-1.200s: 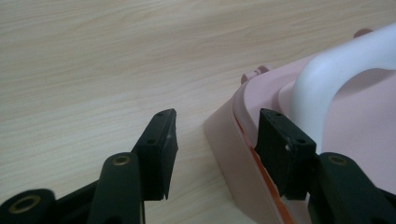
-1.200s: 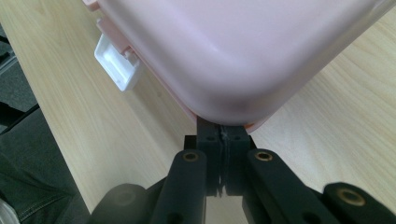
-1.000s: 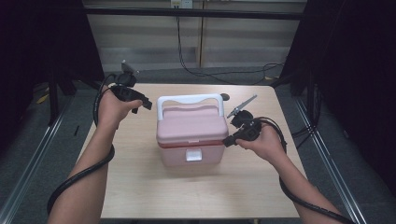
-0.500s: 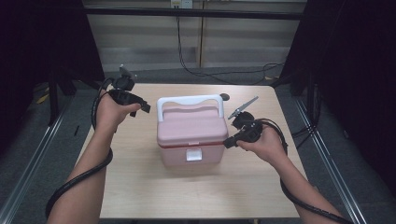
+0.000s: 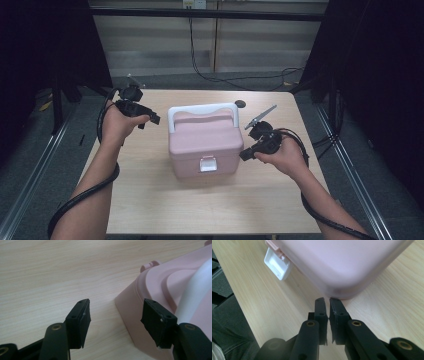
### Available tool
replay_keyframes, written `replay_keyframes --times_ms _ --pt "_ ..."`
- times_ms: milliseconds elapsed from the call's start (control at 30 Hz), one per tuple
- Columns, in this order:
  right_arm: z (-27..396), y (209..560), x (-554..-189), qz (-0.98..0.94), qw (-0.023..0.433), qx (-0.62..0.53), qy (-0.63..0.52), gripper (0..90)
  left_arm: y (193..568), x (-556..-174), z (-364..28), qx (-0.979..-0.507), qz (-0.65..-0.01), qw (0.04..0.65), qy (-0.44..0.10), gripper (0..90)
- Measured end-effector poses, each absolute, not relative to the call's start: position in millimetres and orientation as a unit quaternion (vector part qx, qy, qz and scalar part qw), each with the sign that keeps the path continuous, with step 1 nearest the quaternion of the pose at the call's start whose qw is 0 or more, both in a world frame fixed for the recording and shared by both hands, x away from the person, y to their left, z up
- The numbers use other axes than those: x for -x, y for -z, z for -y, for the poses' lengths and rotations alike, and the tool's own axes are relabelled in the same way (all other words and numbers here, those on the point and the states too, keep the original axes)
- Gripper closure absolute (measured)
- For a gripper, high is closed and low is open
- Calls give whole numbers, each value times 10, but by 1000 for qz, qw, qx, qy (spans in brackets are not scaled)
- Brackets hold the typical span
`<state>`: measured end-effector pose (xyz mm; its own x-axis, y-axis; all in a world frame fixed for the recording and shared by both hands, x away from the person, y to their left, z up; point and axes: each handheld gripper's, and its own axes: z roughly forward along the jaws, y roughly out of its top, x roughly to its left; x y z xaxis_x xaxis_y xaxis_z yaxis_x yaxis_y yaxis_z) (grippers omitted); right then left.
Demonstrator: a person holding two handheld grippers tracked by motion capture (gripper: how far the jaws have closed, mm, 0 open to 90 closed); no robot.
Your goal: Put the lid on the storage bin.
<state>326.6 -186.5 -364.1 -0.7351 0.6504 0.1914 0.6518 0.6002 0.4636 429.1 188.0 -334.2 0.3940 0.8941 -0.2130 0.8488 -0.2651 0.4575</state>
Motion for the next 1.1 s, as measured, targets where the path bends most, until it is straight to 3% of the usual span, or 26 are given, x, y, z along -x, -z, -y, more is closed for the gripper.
replay_keyframes --times_ms 300,800,1100 --pt "1889 3702 -3244 893 2 369 259 789 3406 -4270 -1940 -793 -551 257 -43 380" --pt "2009 3770 -3195 888 -24 379 260 458 3466 -4204 -2022 -798 -541 260 -54 279" --pt "2059 3849 -3129 881 -26 385 274 385 3526 -4176 -2046 -802 -534 263 -52 251"
